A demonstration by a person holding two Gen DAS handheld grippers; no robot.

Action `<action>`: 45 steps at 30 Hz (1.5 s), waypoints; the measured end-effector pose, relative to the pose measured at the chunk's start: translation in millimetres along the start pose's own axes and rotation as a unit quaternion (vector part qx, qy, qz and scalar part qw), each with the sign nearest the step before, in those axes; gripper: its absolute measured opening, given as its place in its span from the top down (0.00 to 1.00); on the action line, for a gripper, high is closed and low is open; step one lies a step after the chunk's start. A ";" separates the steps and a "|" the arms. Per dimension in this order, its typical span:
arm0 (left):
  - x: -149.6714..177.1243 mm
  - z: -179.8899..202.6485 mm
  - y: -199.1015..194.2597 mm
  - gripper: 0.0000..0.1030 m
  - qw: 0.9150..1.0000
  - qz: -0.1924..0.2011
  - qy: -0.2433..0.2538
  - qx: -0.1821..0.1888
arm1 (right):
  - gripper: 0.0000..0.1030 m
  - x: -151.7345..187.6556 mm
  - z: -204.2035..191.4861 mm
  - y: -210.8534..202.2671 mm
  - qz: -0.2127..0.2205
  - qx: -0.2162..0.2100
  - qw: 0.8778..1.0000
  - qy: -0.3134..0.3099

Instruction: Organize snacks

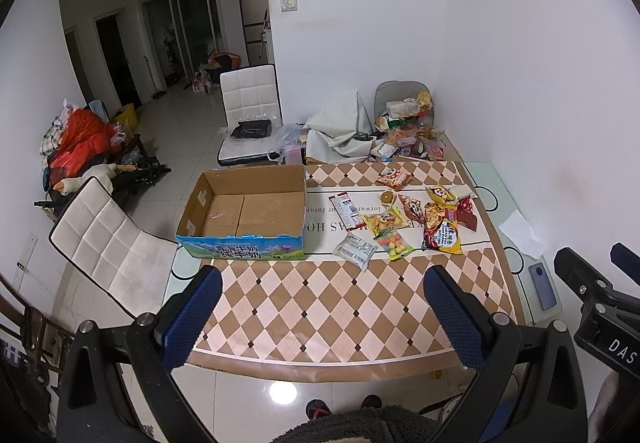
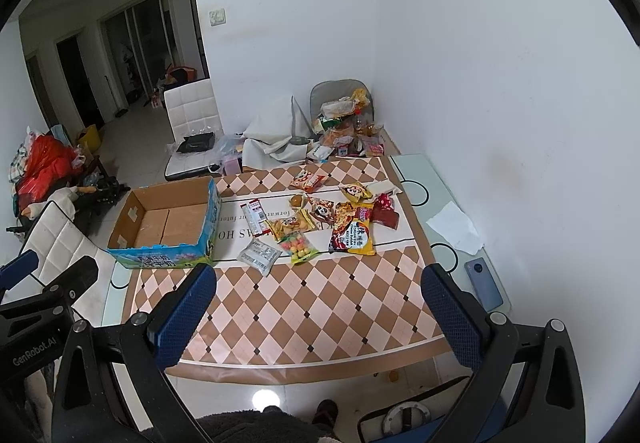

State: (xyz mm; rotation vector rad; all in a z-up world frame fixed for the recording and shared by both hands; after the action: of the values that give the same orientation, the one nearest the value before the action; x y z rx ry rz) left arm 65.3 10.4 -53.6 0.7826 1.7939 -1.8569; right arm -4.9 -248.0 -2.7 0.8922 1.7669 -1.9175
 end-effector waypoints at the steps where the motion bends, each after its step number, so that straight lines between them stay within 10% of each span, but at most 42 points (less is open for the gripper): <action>1: 0.2 -0.2 -0.1 0.00 1.000 0.000 -0.001 0.001 | 0.00 0.4 0.0 -0.2 0.000 0.000 1.000 0.000; 27: -3.0 -7.5 21.4 0.00 1.000 -0.014 0.002 0.011 | 0.00 9.0 -14.2 16.9 -0.017 -0.005 0.999 0.033; 33: -13.8 1.5 90.8 0.00 0.998 -0.054 0.028 0.011 | 0.00 1.8 6.7 77.5 -0.060 0.008 0.995 0.074; 45: -23.2 68.1 311.7 0.00 0.973 -0.194 0.126 -0.003 | 0.00 -0.7 66.4 343.9 -0.236 -0.034 0.965 0.112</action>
State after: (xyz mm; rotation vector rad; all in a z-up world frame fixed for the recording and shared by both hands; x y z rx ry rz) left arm 282.6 -78.3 -270.9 0.7316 2.2443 -2.0655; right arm 210.4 -359.6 -255.5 0.7328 2.3358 -2.0815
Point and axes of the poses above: each gripper's, at about its wrist camera, not at the fingertips, and y roughly the way its jaws point, z to its right, x to its underside, the point moved 9 cm from there along y, roughly the way its jaws point, and after that the axes turned 2 degrees about x, right-handed, at the moved point
